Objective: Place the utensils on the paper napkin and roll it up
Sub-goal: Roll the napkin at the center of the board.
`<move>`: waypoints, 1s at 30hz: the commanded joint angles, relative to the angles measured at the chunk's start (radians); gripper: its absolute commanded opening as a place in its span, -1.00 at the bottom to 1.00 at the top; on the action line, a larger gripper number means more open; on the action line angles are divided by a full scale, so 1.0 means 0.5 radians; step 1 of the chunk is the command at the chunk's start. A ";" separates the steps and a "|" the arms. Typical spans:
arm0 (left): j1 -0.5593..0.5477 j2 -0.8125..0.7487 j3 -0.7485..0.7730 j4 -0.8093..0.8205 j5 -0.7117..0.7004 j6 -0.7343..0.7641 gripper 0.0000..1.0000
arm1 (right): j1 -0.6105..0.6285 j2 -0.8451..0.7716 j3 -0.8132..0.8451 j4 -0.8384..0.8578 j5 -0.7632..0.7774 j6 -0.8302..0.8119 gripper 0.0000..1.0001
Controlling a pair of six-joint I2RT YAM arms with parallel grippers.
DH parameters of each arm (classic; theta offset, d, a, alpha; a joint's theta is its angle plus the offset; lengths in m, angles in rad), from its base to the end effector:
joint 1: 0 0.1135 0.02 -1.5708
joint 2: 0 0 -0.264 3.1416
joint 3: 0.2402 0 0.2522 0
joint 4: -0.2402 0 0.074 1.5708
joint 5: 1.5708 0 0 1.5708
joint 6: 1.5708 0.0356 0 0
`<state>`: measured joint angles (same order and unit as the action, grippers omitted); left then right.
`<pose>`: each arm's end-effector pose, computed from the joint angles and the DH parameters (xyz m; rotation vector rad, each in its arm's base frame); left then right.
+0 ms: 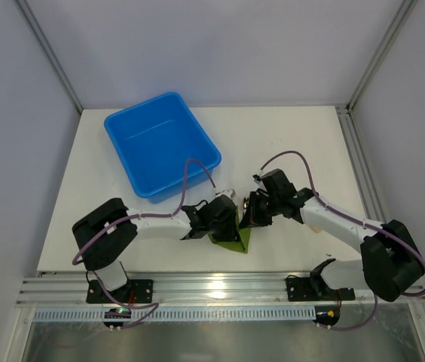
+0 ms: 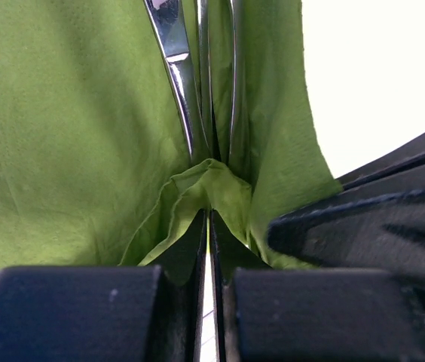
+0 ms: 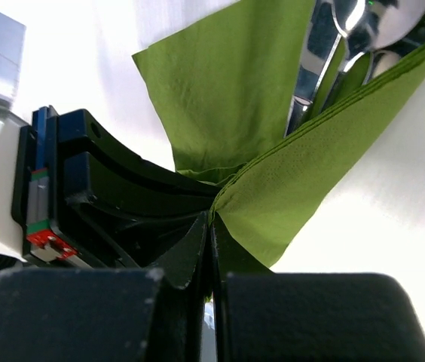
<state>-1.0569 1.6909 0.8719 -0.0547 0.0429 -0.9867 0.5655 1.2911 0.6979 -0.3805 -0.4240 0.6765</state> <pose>0.1624 -0.2908 0.1536 0.1151 2.6808 -0.8618 0.1978 0.1429 0.1920 -0.0291 2.7411 0.9686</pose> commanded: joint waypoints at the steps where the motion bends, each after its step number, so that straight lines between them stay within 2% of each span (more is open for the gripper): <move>1: 0.003 -0.022 0.005 -0.001 -0.058 0.034 -0.96 | 0.047 0.053 0.132 0.104 0.007 0.031 -0.92; 16: 0.003 -0.044 -0.007 -0.029 -0.070 0.047 -0.96 | 0.130 0.378 0.258 0.203 0.093 0.055 -0.92; 30: -0.034 -0.283 -0.010 -0.332 -0.374 0.077 -0.95 | 0.191 0.599 0.338 0.282 0.152 0.095 -0.92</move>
<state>-1.0630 1.6020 0.8684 -0.1753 -0.0830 -0.9707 0.6491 1.5864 0.8272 -0.2844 -0.3744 0.7124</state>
